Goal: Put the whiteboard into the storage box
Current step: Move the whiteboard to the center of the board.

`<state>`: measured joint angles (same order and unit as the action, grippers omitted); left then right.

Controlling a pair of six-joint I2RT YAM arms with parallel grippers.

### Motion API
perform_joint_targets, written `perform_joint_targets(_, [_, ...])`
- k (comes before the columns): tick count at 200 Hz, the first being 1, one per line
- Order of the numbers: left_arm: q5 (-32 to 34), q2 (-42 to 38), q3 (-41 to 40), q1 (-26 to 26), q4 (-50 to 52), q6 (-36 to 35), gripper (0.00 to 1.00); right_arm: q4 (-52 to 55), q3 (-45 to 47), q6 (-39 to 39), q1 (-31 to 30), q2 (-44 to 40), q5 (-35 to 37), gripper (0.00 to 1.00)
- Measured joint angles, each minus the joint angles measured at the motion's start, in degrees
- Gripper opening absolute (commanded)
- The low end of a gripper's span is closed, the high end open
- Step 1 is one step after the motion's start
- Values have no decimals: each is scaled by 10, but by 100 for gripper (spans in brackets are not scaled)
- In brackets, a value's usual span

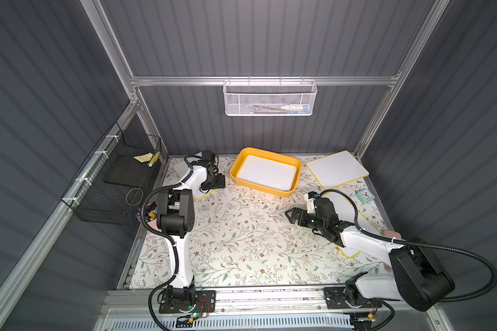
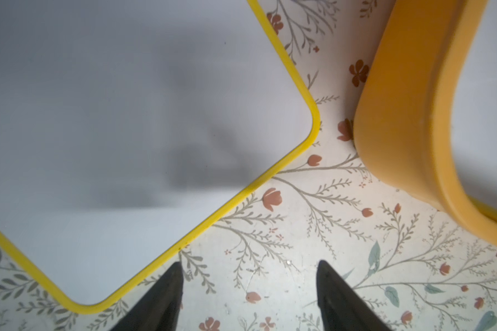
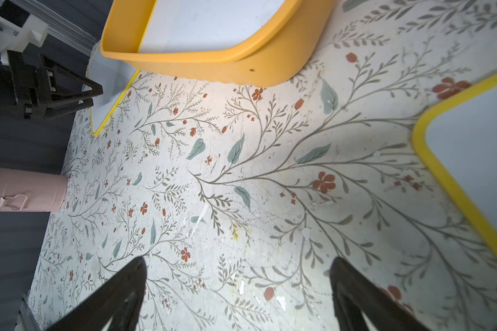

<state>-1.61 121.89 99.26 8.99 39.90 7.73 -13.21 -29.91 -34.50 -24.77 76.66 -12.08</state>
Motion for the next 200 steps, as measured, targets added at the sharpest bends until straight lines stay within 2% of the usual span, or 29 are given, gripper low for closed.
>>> perform_joint_targets(51, [-3,30,32,0,17,-66,71,0,0,0,0,0,-3,99])
perform_joint_targets(93, [13,71,49,0,34,-92,71,0,-1,0,2,3,-6,99])
perform_joint_targets(172, [6,75,51,-1,35,-97,70,0,-1,0,3,4,-6,99])
perform_joint_targets(200, [-10,49,2,-4,-3,-90,70,1,-1,0,3,5,-6,99])
